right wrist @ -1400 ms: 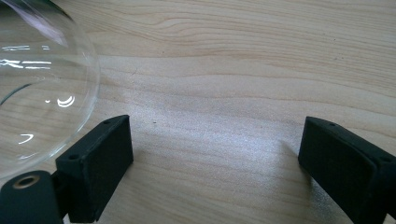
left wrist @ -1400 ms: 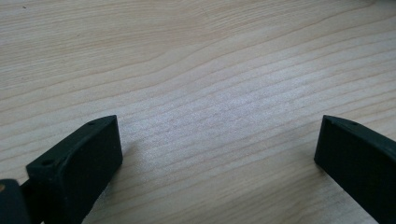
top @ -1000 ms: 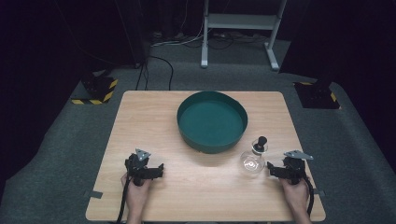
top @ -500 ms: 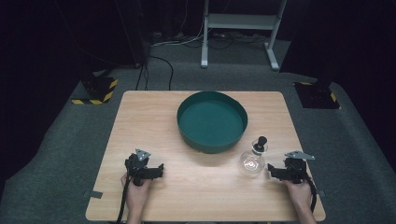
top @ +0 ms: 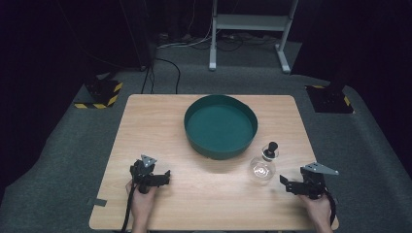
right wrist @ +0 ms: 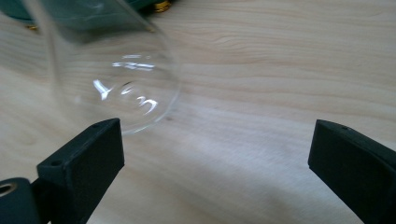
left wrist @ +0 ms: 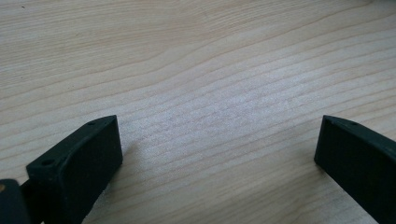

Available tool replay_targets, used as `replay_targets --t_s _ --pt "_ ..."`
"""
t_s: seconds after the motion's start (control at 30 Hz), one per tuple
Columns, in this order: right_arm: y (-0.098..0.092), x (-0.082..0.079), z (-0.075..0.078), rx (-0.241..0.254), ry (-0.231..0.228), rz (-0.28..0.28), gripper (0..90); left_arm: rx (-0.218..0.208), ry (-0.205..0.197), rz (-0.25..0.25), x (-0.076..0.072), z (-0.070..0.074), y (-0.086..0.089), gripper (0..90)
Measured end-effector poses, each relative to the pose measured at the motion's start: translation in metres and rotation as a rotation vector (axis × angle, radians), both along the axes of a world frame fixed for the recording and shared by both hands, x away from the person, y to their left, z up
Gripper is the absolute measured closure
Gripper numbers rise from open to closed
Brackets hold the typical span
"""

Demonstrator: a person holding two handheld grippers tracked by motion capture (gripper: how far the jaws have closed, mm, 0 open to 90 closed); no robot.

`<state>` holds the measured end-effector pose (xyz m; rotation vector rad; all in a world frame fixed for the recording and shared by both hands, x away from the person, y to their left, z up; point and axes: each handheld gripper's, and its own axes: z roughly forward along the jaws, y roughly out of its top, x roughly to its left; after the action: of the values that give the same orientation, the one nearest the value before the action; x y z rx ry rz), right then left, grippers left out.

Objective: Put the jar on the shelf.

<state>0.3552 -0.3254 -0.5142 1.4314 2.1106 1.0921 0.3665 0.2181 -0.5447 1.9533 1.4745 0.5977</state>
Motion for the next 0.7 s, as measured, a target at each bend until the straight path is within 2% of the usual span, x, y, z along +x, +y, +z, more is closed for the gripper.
replay_targets --t_s 0.2,0.37,0.7 --pt "0.008 -0.014 0.003 0.006 -0.018 0.069 5.0 0.000 0.000 0.000 0.000 0.000 0.000 1.1" --pt "0.018 -0.021 0.007 0.009 -0.035 0.104 5.4 0.000 0.000 0.000 0.000 0.000 0.000 1.1" --pt "0.040 -0.018 0.011 -0.005 -0.061 0.154 6.9 0.000 0.000 0.000 0.000 0.000 0.000 1.1"
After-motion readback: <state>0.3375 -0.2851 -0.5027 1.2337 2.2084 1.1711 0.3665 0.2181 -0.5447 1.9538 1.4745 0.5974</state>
